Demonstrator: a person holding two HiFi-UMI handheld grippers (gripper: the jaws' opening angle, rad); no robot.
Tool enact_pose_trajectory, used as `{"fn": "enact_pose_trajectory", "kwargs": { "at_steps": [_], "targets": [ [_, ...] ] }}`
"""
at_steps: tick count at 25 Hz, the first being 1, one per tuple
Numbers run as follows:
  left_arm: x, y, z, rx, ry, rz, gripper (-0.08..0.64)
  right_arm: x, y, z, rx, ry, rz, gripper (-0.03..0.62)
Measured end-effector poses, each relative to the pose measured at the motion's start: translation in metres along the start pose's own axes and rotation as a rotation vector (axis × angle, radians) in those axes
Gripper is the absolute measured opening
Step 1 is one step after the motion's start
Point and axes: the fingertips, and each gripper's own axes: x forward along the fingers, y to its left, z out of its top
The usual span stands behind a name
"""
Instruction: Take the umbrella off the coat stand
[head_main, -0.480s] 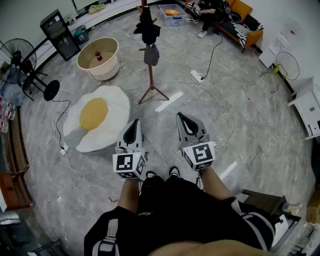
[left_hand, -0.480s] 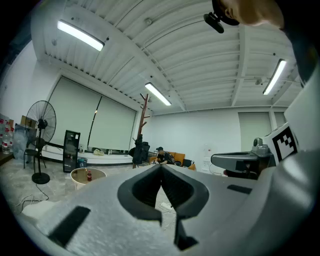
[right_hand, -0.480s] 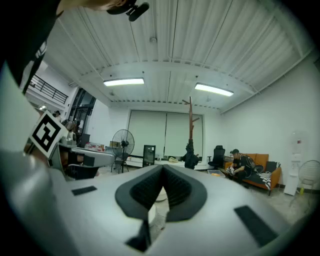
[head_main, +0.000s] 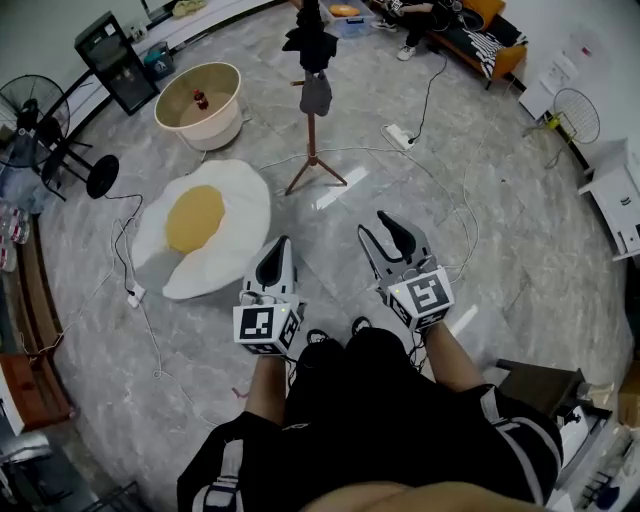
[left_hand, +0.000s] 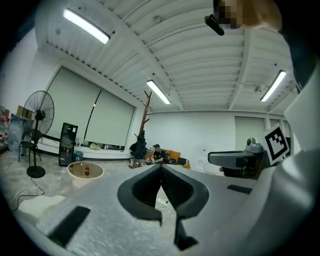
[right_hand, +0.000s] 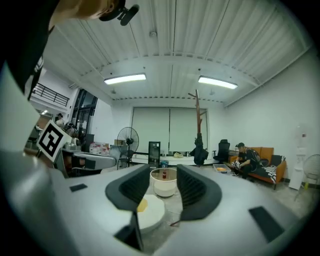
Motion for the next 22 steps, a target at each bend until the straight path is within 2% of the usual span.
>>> {"fn": "enact_pose_trajectory", "kwargs": {
  "at_steps": [4, 13, 18, 22],
  "targets": [
    [-0.007, 0.015, -0.011, -0.028, 0.021, -0.001, 0.003, 0.000, 0.004, -0.005, 0.013, 0.015, -0.015, 0.237],
    [0.012, 0.014, -0.022, -0.031, 0.050, -0.020, 0.003, 0.015, -0.012, -0.009, 0.031, 0.018, -0.042, 0.250],
    [0.045, 0.024, -0.016, -0.013, 0.054, -0.010, 0.003, 0.044, -0.040, -0.008, 0.053, -0.001, -0.035, 0.253],
    [0.083, 0.040, -0.011, 0.021, 0.062, -0.003, 0.004, 0.079, -0.070, -0.007, 0.114, -0.040, -0.030, 0.259]
  ]
}}
